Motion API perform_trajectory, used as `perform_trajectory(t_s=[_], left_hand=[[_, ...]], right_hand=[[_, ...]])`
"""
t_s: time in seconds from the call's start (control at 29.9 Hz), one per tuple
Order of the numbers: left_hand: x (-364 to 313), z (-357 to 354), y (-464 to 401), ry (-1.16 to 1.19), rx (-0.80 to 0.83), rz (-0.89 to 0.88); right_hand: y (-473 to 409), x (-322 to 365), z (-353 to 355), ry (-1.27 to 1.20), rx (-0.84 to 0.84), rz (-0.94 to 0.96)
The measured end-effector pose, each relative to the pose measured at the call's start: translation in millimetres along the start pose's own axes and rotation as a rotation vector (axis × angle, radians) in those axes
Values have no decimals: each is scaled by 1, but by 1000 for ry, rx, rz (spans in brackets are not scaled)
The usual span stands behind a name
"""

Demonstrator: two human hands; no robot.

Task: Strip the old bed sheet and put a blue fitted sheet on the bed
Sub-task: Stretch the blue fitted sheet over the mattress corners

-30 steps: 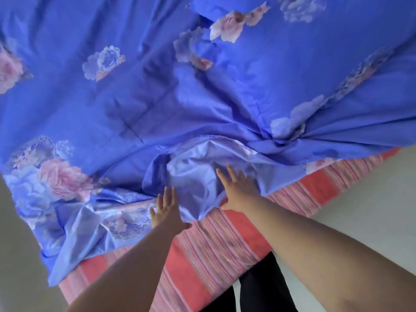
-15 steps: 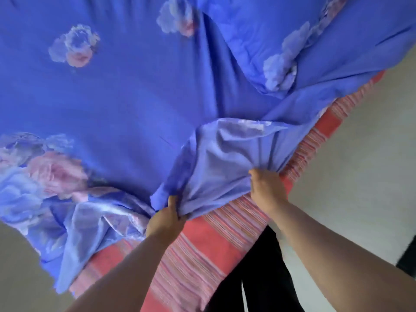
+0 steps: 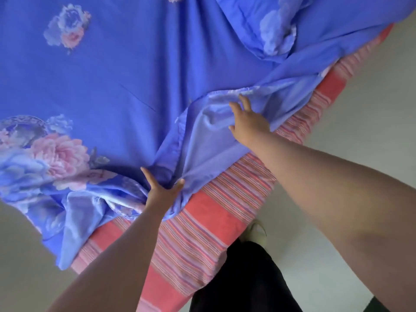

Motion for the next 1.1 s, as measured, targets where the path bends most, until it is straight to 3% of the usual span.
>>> perform_trajectory(t_s=[0.1,0.17,0.2,0.27,0.33,0.4,0.43,0.5,0.57,0.6,0.67,0.73,0.84,0.87,0.97,1.04,1.1], left_hand=[[8,22,-16,-43,-86,35],[10,26,-22,-294,-35,20],[5,32,-21,-459,-99,-53],[-18,44,0,-628,-415,-348],[-39,36,42,-600,-592,-794],[-37,15,81,-579,-488,-1106],[-32,7,101,-586,-417,-1153],[-15,-4,131,-553,-264,-1107],[4,-17,152,-596,-181,-1008],[13,-21,159,-631,-182,-962],[31,-33,160,-659,-21,-801],[50,-52,157,-866,219,-647],[48,-65,156,-1039,237,-746],[45,-64,154,-993,189,-812],[41,-48,152,-856,5,-1087],[45,-26,136,-750,-156,-1222],[57,11,107,-629,-374,-1153]], right_hand=[[-22,-3,-10,15,79,-38],[-21,-1,-21,64,165,-35],[-14,2,-26,65,205,-36],[6,6,-39,2,215,-47],[28,9,-38,-39,40,-51],[51,21,-28,117,-166,90],[64,32,-23,194,-250,214],[89,50,-23,257,-295,487],[117,57,-44,314,-134,623],[130,53,-58,357,38,602],[163,26,-91,347,327,399],[197,5,-99,286,303,223],[238,-33,-123,161,207,-10],[252,-43,-129,147,173,-76],[300,-69,-162,207,357,-403],[322,-74,-194,268,443,-425],[331,-55,-208,224,371,-436]])
Point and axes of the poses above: each hand's wrist, its own y-axis away from the middle knuckle, its own z-axis out of the back of the hand, x = y × z, the point moved 7 cm from there along -y, towards the middle knuckle, and after that the axes turned 14 degrees about -y, right-handed, at the moved point
